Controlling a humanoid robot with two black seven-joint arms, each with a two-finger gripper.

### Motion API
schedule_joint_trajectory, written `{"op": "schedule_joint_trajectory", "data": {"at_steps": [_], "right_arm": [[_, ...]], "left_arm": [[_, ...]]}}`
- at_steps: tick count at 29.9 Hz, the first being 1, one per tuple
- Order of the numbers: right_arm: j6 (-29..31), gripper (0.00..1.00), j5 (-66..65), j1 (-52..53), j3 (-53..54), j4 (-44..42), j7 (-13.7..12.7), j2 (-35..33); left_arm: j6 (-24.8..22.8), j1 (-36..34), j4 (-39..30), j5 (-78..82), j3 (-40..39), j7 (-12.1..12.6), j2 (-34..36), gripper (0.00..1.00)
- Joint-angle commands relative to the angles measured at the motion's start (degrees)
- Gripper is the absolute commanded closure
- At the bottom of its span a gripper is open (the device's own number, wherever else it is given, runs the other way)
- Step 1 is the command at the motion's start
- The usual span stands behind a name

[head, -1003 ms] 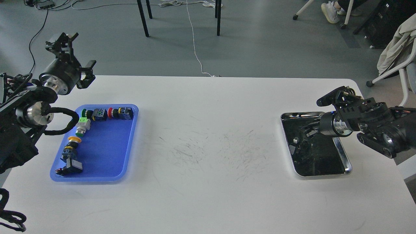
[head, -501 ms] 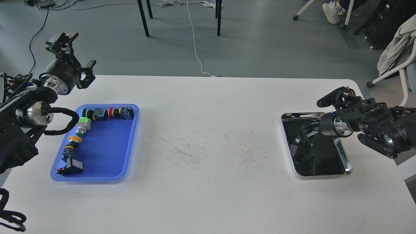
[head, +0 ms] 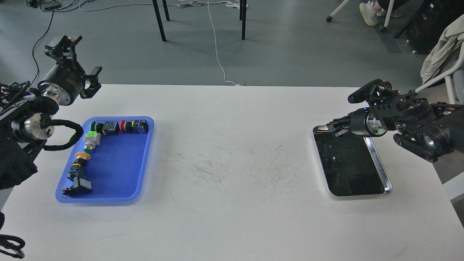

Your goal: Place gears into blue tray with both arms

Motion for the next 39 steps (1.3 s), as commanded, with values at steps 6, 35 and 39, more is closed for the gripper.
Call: {"op": "schedule_joint_trajectory", "data": {"at_steps": [6,35,39], "right_arm": [[-8.51,0.99,0.06,3.96,2.02,-0.36,-0.66,9.51],[-30.76,0.99,-0.38,0.36,1.59,0.25,3.29,21.03],[-31.02,0.99,-2.57,-1.48,0.98,3.06,4.17,21.03]], "left_arm": [[-0.17,0.0,-0.52,-0.09,0.0,0.09,2.5,0.02],[-1.4,0.09,-0.7,-0.26,0.0,0.09,6.72,0.02],[-1.4,0.18,-0.7,-0.35,0.0,0.09,6.72,0.02]]}}
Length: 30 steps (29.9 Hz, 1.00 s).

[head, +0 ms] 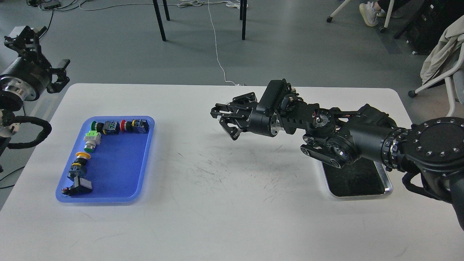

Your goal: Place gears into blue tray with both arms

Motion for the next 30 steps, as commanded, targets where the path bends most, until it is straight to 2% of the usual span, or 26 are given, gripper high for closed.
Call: {"op": "schedule_joint_trajectory", "data": {"at_steps": [1,6,13,27,29,30], "right_arm": [[-0.47,0.99,-2.27,-1.64,-0.7,2.42,1.42,0.0],[-0.82,0.99,-3.33,-1.91,-1.06,3.3,3.58,0.0],[-0.91,0.99,-7.55,-4.8,-1.14,3.3,3.58,0.0],[-0.73,0.99,-7.82,-7.62,-1.85,1.98,3.58,0.0],[-0.56,0.96,-7.73,-7.62,-1.76,2.07,3.58,0.0],[-0.38,0.89,-7.73,-7.62,-1.76,2.07,3.58,0.0]], "left_arm": [[0.0,0.04,-0.04,-0.05,0.0,0.01,0.03,0.02],[0.0,0.12,-0.04,-0.05,0.09,0.01,0.38,0.02],[0.18,0.56,-1.01,-0.05,0.09,0.01,0.38,0.02],[0.27,0.74,-2.06,-0.14,0.09,0.01,1.78,0.02],[0.27,0.74,-2.06,-0.14,0.09,0.01,1.79,0.02],[0.27,0.74,-2.06,-0.14,0.09,0.01,1.87,0.02]]}}
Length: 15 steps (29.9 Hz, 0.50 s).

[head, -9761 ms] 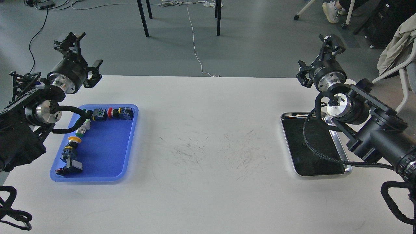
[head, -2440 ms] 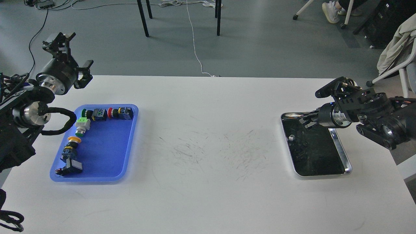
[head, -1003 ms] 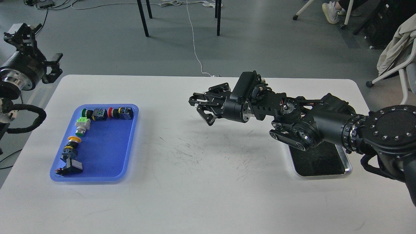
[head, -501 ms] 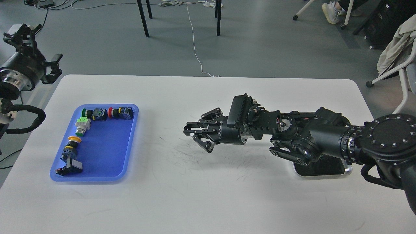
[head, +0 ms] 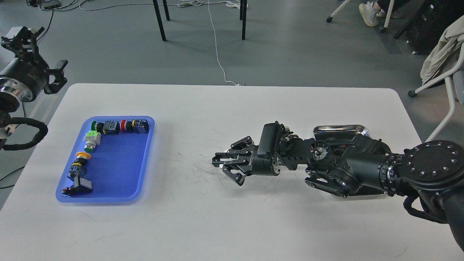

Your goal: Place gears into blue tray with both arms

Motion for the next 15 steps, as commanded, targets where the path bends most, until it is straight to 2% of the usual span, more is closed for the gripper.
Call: {"op": "schedule_joint_trajectory", "data": {"at_steps": [1,2,5,7,8,15], "right_arm": [[0.31,0.8,0.07,-0.01,0.13,0.0,-0.01,0.0],[0.31,0.76,0.16,-0.01,0.13,0.0,-0.01,0.0],[0.22,0.73,0.16,-0.01,0.13,-0.09,-0.01,0.0],[0.22,0.61,0.16,-0.01,0.13,0.0,-0.01,0.0],[0.22,0.59,0.25,-0.01,0.13,0.0,-0.01,0.0],[0.22,0.56,0.34,-0.01,0.22,0.0,-0.01,0.0]], "left_arm": [[0.01,0.0,-0.02,0.01,0.0,0.0,0.1,0.02],[-0.08,0.0,-0.02,0.01,0.0,0.0,0.19,0.02],[-0.08,0.0,-0.02,0.01,0.0,0.0,0.19,0.02],[-0.08,0.0,-0.1,0.01,-0.09,0.0,0.28,0.02],[-0.08,0.0,-0.02,0.01,-0.09,0.0,0.28,0.02],[-0.08,0.0,-0.02,0.01,-0.09,0.0,0.37,0.02]]}}
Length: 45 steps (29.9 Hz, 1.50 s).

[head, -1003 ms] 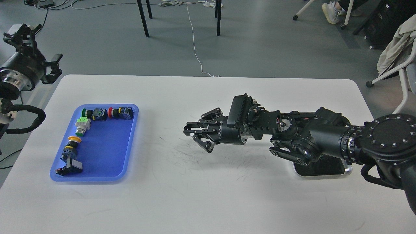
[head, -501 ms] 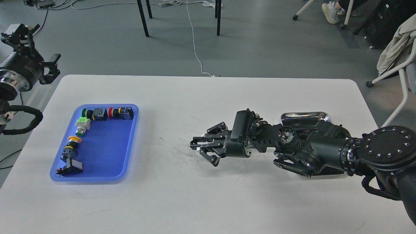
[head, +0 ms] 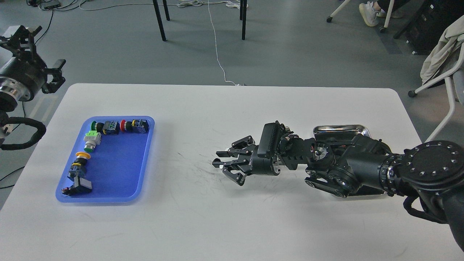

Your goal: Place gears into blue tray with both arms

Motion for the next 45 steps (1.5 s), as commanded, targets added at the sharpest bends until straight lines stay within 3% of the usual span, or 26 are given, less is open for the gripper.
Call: {"op": "schedule_joint_trajectory", "data": {"at_steps": [1,4,7,13,16,24,28,35,45], "right_arm": [[-0.03,0.56,0.01,0.0,0.0,0.11,0.0,0.0],[-0.12,0.55,0.01,0.0,0.09,0.28,0.0,0.0],[-0.3,0.41,0.62,0.09,0.44,-0.15,0.0,0.0],[0.32,0.29,3.33,0.44,7.02,-1.3,-0.48,0.0],[1.37,0.16,11.49,1.66,10.54,-1.56,-0.84,0.0],[3.57,0.11,39.09,8.87,13.19,-0.6,-0.84,-0.35],[3.83,0.08,45.96,9.49,14.85,-0.42,-0.93,-5.79],[8.05,0.06,53.26,8.35,23.2,-0.42,-1.28,-13.88],[11.65,0.06,68.9,6.6,24.43,-0.24,-1.72,-22.93]], "left_arm": [[0.0,0.05,-0.05,0.01,0.0,0.0,0.17,0.02],[0.0,0.05,0.04,0.01,0.0,0.0,0.52,0.02],[0.0,0.05,0.04,0.01,0.0,0.0,0.7,0.02],[-0.09,0.49,-0.05,0.1,0.09,0.0,0.7,0.02],[-0.44,0.49,-0.05,0.18,0.18,0.0,0.78,0.02],[-2.54,0.4,-0.74,0.62,1.84,0.0,0.96,0.02],[-3.69,0.23,-2.59,4.3,2.55,-0.09,1.57,0.02],[-2.64,0.14,-12.78,13.45,2.55,-0.79,4.21,0.02],[-0.79,1.37,-30.0,31.01,3.6,-0.7,10.09,0.02]]}}
